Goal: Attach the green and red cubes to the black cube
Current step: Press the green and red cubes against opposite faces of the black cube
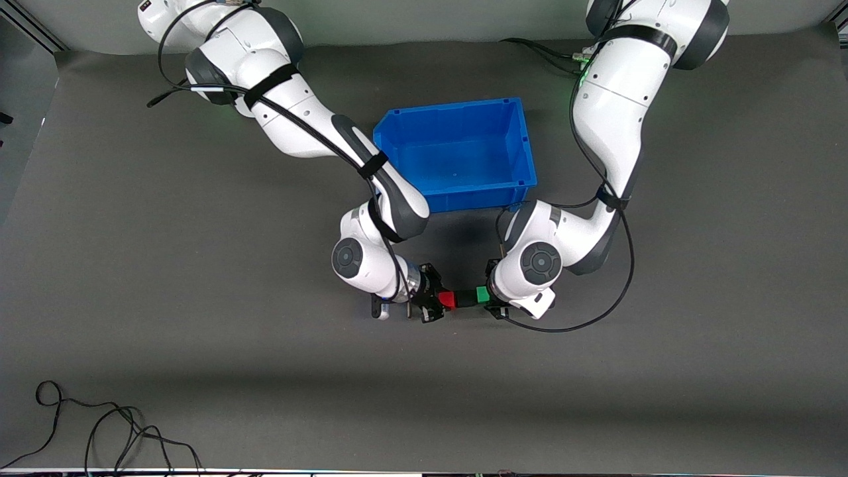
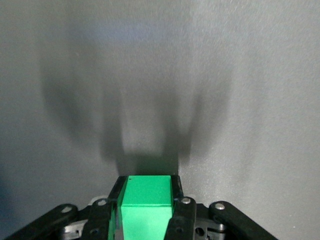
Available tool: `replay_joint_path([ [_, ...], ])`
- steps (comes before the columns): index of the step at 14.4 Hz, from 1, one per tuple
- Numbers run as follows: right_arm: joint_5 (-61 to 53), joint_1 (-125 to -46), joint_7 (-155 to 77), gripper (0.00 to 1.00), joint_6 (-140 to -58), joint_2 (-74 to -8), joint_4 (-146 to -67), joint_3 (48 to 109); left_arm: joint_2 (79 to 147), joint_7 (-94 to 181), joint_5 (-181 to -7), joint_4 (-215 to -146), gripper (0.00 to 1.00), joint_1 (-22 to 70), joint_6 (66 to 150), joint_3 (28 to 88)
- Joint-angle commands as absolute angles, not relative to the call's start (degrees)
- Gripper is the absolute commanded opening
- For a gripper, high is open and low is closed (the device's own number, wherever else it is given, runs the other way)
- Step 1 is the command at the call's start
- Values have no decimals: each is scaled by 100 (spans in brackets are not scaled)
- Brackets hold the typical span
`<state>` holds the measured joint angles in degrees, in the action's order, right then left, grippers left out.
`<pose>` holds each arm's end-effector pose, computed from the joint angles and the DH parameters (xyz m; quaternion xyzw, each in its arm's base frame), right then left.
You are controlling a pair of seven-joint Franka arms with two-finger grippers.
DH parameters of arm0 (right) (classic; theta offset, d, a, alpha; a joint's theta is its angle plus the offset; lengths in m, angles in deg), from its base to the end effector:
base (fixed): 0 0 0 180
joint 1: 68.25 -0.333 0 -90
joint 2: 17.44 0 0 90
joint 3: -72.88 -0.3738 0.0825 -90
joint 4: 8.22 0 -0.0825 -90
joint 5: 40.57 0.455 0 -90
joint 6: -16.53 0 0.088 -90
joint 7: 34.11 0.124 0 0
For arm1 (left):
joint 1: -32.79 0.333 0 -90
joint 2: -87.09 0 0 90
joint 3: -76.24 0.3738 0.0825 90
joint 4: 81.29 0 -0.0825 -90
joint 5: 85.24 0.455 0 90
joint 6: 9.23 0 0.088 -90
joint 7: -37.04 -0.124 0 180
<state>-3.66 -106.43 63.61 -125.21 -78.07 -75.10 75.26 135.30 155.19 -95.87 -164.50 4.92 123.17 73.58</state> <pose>0.7155 0.5363 0.1358 -0.7043 0.6676 0.1454 0.1925 0.7068 -0.4160 0.1601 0.6689 0.7383 -0.0807 0.0313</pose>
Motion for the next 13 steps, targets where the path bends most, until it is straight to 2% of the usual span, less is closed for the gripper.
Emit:
replay_joint_path([
  [1,-375,-10789,6573,30,-12576,-7993,-7229,7630,13639,15727,-9641,-16250,0,396,12383,7404],
  [5,-375,-10877,6670,31,-12576,-7993,-7229,7648,13674,15718,-9632,-16250,0,352,12507,7404],
  [6,-383,-10877,6670,39,-12576,-7984,-7229,7648,13674,15718,-9632,-16250,0,352,12507,7404],
  [7,-401,-10868,6670,76,-12576,-7993,-7238,7648,13674,15675,-9614,-16250,4,352,12507,7404],
  [8,-418,-10860,6635,99,-12576,-7967,-7246,7657,13674,15622,-9579,-16250,24,343,12507,7404],
  [9,-479,-10834,6617,100,-12576,-7932,-7247,7657,13674,15596,-9536,-16250,47,343,12507,7404],
  [10,-576,-10781,6591,100,-12568,-7879,-7255,7657,13657,15604,-9492,-16250,99,343,12507,7413],
  [13,-979,-10527,6538,100,-12454,-7660,-7325,7666,13526,15561,-9290,-16198,100,361,12349,7413],
])
